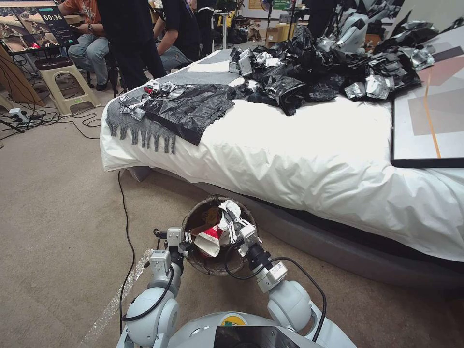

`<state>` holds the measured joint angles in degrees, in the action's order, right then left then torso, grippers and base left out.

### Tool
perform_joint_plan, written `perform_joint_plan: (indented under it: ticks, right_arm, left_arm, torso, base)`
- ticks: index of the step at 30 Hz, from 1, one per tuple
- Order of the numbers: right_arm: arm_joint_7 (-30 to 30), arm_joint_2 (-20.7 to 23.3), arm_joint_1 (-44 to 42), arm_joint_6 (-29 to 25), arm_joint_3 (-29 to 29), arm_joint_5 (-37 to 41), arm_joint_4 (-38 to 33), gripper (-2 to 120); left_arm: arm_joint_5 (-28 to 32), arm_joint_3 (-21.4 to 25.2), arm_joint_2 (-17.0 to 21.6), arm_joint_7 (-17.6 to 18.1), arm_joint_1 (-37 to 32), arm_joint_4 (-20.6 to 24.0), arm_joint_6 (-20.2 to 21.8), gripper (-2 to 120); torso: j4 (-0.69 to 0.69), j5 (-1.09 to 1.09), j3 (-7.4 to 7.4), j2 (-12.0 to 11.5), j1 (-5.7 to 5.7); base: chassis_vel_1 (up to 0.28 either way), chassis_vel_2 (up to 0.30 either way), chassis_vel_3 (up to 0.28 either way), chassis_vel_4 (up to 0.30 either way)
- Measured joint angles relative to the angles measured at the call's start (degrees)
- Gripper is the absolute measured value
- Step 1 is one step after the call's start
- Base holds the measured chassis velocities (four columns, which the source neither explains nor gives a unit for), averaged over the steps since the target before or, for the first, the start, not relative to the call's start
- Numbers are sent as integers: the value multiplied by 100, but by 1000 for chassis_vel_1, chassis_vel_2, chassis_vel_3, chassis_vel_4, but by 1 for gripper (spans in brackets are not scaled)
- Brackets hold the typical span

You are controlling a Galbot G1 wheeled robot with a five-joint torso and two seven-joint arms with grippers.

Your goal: Pick up the trash bin, then pick up the garbage from the floor and place it into the trash bin.

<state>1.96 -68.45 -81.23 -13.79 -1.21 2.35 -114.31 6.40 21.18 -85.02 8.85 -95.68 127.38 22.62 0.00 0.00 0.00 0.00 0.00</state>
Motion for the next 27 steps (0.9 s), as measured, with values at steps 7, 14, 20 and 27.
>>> perform_joint_plan:
  ticks: [7, 14, 20, 27]
  right_arm:
    - [38, 10, 23, 72, 3, -23, 45, 19]
    - [43, 8, 16, 80, 10, -31, 72, 41]
    - [43, 7, 14, 80, 10, -32, 73, 50]
    - [43, 7, 14, 80, 10, -32, 73, 75]
  left_arm:
    - [-1, -26, -9, 2, 8, 0, 0, 0]
    - [35, -61, -5, 75, -4, 66, 189, 0]
    - [51, -64, -4, 83, -5, 87, 243, 0]
    - [66, -66, -1, 90, -6, 107, 282, 0]
  torso:
    - [0, 0, 0, 0, 0]
    - [0, 0, 0, 0, 0]
    - [0, 0, 0, 0, 0]
    - [0, 0, 0, 0, 0]
  base:
    - [0, 0, 0, 0]
    - [0, 0, 0, 0]
    - [0, 0, 0, 0]
    - [0, 0, 0, 0]
